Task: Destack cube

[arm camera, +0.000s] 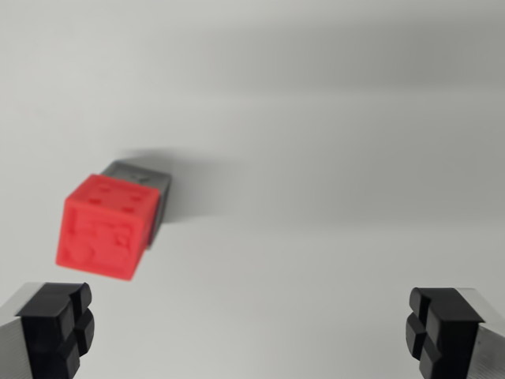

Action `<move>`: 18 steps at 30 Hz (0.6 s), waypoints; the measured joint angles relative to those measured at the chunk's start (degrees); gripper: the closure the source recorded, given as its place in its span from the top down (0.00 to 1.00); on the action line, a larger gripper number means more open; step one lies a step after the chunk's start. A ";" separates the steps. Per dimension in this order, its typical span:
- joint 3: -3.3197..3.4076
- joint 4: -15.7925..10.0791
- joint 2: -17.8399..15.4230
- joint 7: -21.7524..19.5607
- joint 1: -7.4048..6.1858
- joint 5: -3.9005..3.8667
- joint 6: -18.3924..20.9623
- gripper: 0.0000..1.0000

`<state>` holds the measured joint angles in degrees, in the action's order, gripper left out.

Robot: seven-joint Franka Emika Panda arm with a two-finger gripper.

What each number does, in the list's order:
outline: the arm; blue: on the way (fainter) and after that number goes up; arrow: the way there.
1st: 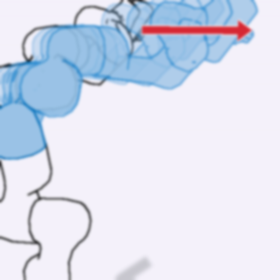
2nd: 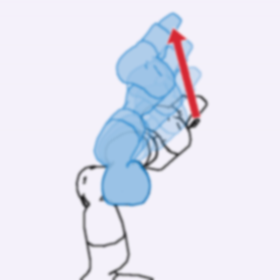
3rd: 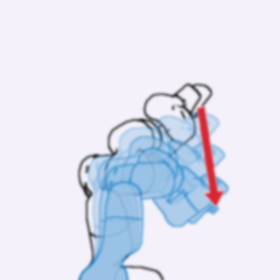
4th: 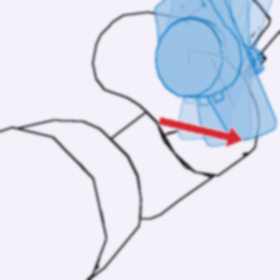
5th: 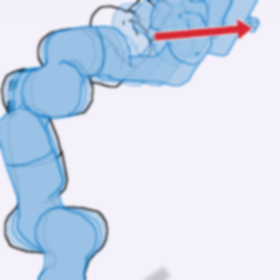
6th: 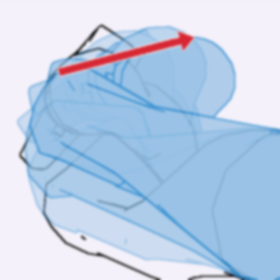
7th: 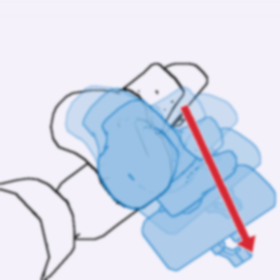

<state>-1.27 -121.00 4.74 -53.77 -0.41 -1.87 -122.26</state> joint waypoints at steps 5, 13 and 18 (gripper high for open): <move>-0.44 -2.12 -0.50 -2.64 -0.74 0.18 -1.89 1.00; -1.24 -5.63 -1.10 -7.50 -2.14 0.52 -5.32 1.00; -1.88 -7.98 -1.41 -11.05 -3.18 0.77 -7.85 1.00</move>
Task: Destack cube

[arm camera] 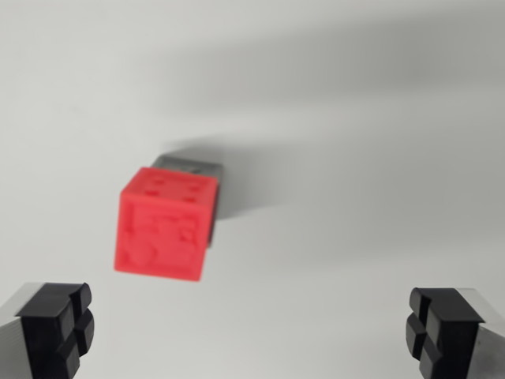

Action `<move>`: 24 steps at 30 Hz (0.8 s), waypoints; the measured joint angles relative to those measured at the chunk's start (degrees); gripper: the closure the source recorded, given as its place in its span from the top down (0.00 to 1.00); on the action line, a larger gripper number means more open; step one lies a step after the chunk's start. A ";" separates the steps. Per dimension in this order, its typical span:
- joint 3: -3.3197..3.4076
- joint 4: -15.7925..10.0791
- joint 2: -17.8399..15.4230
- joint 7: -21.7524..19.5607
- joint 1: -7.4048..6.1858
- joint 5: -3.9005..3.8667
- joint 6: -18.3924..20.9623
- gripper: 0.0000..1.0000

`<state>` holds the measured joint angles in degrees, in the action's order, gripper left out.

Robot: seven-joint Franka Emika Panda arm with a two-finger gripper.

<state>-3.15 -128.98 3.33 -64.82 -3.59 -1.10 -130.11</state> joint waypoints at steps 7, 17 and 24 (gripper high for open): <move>-0.88 -2.94 -0.13 -4.92 -1.42 0.20 -3.44 1.00; -2.30 -6.85 -0.03 -12.59 -3.64 0.35 -8.50 1.00; -2.68 -8.25 2.19 -15.28 -4.60 0.31 -12.56 1.00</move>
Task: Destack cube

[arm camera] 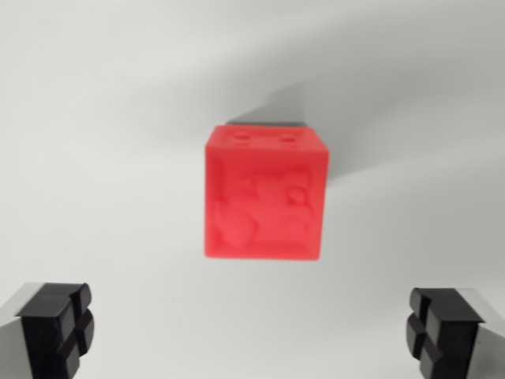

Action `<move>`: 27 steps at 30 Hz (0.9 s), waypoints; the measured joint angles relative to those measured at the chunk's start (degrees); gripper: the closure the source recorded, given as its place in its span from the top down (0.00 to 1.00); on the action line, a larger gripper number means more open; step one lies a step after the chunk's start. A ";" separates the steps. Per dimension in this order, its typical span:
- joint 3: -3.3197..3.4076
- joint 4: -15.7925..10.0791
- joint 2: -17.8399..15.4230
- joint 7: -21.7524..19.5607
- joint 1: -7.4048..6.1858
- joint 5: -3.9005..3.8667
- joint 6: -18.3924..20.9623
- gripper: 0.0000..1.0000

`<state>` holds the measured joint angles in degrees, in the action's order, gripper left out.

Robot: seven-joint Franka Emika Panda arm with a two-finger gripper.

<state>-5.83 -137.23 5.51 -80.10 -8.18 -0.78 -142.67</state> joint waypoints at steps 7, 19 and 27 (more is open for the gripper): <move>0.24 -0.45 4.41 -0.51 0.00 -0.68 -4.53 1.00; 0.57 -0.58 10.21 -1.44 -0.12 -1.88 -10.47 1.00; 1.00 -0.33 13.20 -1.85 -0.43 -2.42 -13.19 1.00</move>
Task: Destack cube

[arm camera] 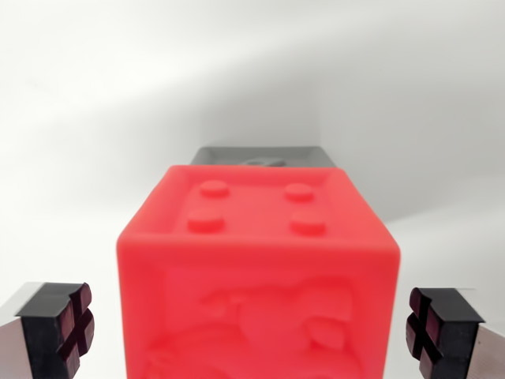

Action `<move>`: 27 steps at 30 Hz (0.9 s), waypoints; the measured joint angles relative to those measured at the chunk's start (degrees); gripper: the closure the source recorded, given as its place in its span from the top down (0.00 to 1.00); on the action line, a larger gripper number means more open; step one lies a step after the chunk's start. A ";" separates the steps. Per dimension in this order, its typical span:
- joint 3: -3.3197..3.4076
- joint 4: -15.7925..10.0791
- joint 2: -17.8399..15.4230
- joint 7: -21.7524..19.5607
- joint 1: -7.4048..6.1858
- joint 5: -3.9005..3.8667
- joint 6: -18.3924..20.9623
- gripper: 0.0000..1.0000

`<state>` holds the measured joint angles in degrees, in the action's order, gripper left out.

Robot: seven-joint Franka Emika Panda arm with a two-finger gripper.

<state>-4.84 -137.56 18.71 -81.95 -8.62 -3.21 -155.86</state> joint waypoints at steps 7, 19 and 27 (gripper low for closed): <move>0.47 0.18 1.46 -0.09 -0.45 -0.12 -1.36 1.00; 0.63 0.25 1.79 -0.09 -0.60 -0.12 -1.66 0.00; 0.64 0.25 1.79 -0.09 -0.61 -0.12 -1.66 0.00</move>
<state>-4.20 -137.31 20.50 -82.04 -9.22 -3.33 -157.52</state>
